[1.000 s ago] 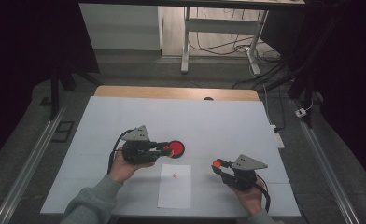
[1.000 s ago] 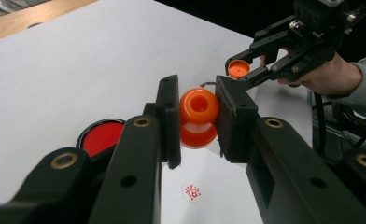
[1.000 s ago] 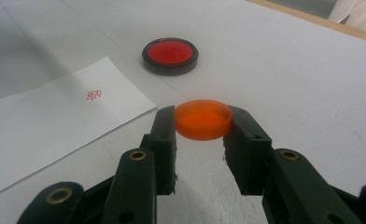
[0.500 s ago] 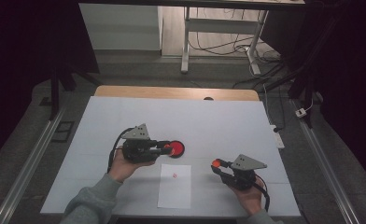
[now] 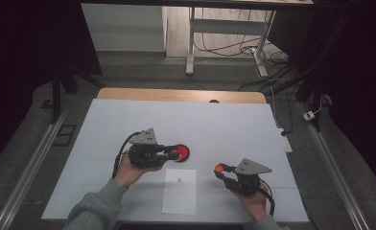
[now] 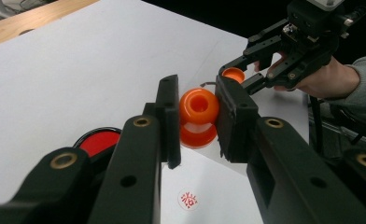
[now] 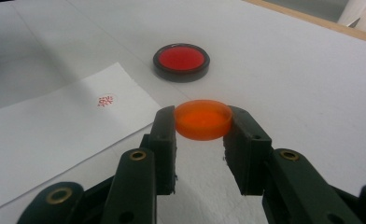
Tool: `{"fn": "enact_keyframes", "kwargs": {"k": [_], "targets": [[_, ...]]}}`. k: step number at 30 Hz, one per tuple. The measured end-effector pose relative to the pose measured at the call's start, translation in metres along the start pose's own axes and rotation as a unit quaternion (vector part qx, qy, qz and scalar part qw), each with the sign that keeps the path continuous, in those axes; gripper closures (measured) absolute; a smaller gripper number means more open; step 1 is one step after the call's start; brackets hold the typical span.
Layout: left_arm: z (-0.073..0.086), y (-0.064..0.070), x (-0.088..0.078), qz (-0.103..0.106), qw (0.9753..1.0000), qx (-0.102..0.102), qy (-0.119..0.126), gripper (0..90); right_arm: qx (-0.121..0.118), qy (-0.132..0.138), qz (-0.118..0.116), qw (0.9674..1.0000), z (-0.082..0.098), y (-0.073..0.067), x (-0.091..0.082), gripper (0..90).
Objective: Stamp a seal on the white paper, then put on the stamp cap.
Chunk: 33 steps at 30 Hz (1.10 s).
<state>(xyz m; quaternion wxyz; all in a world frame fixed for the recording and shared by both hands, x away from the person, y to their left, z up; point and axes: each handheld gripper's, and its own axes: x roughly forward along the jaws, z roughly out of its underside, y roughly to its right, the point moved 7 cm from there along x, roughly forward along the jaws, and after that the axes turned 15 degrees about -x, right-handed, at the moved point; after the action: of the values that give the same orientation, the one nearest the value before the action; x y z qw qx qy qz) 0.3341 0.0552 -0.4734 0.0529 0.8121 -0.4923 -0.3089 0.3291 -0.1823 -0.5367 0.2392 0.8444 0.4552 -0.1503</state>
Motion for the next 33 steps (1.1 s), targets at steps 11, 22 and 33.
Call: {"fn": "enact_keyframes", "kwargs": {"k": [11,22,33], "targets": [[-0.002,0.002,0.002,0.003,1.0,0.005,0.0,72.0,-0.008,0.008,-0.011,0.9999,-0.01,-0.007,0.007,64.4],[-0.003,0.007,0.011,0.009,0.9999,0.011,-0.007,72.0,-0.021,0.014,-0.027,0.9993,-0.023,-0.018,0.022,64.4],[-0.002,0.014,0.022,0.017,0.9996,0.016,-0.018,72.0,-0.029,0.02,-0.041,0.9985,-0.035,-0.028,0.037,64.4]]}}
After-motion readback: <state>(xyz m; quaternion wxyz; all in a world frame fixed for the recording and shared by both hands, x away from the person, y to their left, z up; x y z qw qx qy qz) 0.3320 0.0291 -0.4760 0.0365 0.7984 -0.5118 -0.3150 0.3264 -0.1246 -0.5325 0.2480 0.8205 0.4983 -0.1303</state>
